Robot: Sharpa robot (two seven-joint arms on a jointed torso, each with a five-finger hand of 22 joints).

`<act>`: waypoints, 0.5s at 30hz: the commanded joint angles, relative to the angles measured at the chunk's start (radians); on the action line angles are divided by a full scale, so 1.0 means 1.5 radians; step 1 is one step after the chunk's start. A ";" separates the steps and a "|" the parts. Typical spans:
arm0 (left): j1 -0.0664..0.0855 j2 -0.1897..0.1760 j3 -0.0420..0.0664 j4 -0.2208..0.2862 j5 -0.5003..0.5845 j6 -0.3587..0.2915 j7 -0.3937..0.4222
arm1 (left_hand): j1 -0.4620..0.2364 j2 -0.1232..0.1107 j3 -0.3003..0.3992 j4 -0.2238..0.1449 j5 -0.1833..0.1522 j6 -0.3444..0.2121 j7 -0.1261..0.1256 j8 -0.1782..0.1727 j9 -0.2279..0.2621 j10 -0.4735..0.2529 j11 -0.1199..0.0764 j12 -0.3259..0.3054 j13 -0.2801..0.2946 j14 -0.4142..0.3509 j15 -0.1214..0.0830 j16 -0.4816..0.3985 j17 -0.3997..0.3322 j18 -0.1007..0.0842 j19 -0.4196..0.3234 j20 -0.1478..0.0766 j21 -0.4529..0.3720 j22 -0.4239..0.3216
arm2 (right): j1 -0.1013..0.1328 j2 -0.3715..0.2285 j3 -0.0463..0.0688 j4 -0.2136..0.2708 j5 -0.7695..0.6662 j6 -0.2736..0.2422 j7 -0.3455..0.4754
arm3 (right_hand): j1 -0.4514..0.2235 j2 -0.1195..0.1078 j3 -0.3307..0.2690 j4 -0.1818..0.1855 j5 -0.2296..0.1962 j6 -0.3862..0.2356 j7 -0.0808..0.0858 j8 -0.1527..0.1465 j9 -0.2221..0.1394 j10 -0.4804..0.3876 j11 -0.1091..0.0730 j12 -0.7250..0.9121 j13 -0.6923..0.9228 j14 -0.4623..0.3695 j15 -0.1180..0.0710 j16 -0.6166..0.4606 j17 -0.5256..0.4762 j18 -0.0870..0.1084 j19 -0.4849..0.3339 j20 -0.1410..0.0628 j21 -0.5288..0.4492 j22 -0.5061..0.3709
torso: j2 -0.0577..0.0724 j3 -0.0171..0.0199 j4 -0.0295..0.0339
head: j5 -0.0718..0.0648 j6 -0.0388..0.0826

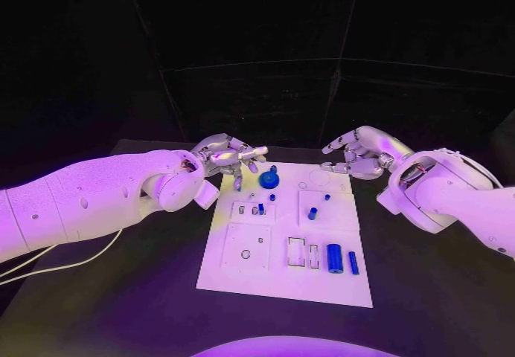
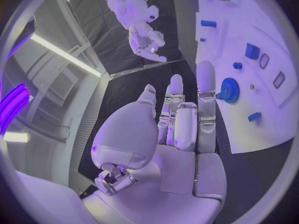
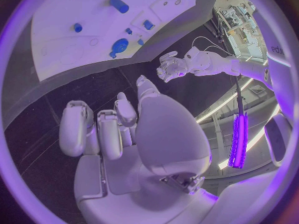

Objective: Assemble the parts on the task board

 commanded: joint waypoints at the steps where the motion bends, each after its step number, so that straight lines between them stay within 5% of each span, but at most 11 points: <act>1: 0.011 0.007 0.001 0.003 -0.200 0.097 -0.200 | 0.000 0.003 -0.007 0.001 -0.001 0.003 -0.007 0.029 0.022 -0.005 -0.013 0.071 0.062 0.061 -0.006 0.089 0.151 -0.026 0.043 -0.006 0.160 0.206 | 0.007 -0.005 0.002 -0.018 0.076 0.029 0.013 | 0.004 0.002 -0.003 -0.003 0.004 0.002 -0.001 0.003 -0.001 -0.003 0.000 -0.003 -0.002 0.044 -0.006 -0.003 0.076 0.008 -0.004 -0.001 -0.003 -0.003 | -0.012 0.0030 -0.0060 | 0.005 -0.004; 2: 0.014 0.010 0.001 0.002 -0.218 0.105 -0.222 | -0.003 0.004 -0.009 0.003 -0.001 0.003 -0.008 0.036 0.028 -0.008 -0.015 0.089 0.078 0.064 -0.010 0.101 0.165 -0.032 0.048 -0.005 0.184 0.239 | 0.008 -0.006 0.002 -0.023 0.079 0.030 0.010 | 0.005 0.002 -0.004 -0.003 0.005 0.002 -0.001 0.003 -0.001 -0.003 0.000 -0.002 -0.002 0.044 -0.006 -0.003 0.076 0.008 -0.004 -0.001 -0.004 -0.004 | -0.013 0.0036 -0.0064 | 0.006 -0.005; 4: 0.021 0.019 0.001 -0.001 -0.267 0.124 -0.271 | -0.005 0.000 -0.026 0.006 0.004 -0.017 -0.022 0.066 0.056 -0.028 -0.022 0.197 0.179 0.070 -0.012 0.119 0.186 -0.039 0.060 -0.015 0.252 0.326 | 0.010 -0.008 0.003 -0.032 0.085 0.032 0.002 | 0.004 0.002 -0.005 -0.003 0.007 0.003 -0.001 0.004 -0.001 -0.002 -0.001 -0.001 -0.001 0.044 -0.006 -0.005 0.074 0.008 -0.005 -0.002 -0.004 -0.004 | -0.015 0.0049 -0.0061 | 0.006 -0.007; 6: 0.026 0.028 0.001 -0.004 -0.315 0.141 -0.308 | -0.023 0.020 -0.036 0.025 0.001 -0.020 -0.020 0.097 0.082 -0.033 -0.019 0.288 0.275 0.070 -0.013 0.119 0.186 -0.044 0.059 -0.012 0.271 0.355 | 0.011 -0.008 0.003 -0.037 0.088 0.033 -0.006 | 0.004 0.003 -0.007 -0.002 0.010 0.004 -0.002 0.005 -0.001 0.000 -0.001 0.001 0.000 0.043 -0.006 -0.006 0.073 0.008 -0.005 -0.002 -0.005 -0.005 | -0.017 0.0062 -0.0061 | 0.006 -0.010; 8: 0.031 0.040 -0.001 -0.009 -0.365 0.155 -0.344 | -0.033 0.016 -0.049 0.034 -0.003 -0.025 -0.023 0.112 0.096 -0.028 -0.020 0.329 0.319 0.070 -0.017 0.119 0.186 -0.042 0.055 -0.012 0.265 0.343 | 0.012 -0.009 0.003 -0.040 0.090 0.034 -0.013 | 0.004 0.003 -0.008 -0.002 0.012 0.005 -0.002 0.006 -0.001 0.002 -0.001 0.002 0.001 0.043 -0.007 -0.007 0.072 0.008 -0.005 -0.002 -0.005 -0.005 | -0.017 0.0071 -0.0065 | 0.006 -0.010; 15: 0.055 0.085 -0.041 -0.031 -0.432 0.181 -0.416 | -0.046 0.018 -0.074 0.053 -0.005 -0.048 -0.028 0.152 0.141 -0.030 -0.024 0.388 0.384 0.069 -0.023 0.116 0.182 -0.042 0.064 -0.017 0.264 0.347 | 0.013 -0.005 0.003 -0.047 0.093 0.037 -0.028 | 0.004 0.004 -0.010 -0.002 0.017 0.005 -0.003 0.008 -0.001 0.003 -0.002 0.003 0.001 0.042 -0.007 -0.010 0.068 0.008 -0.005 -0.003 -0.007 -0.007 | -0.017 0.0074 -0.0084 | 0.007 -0.010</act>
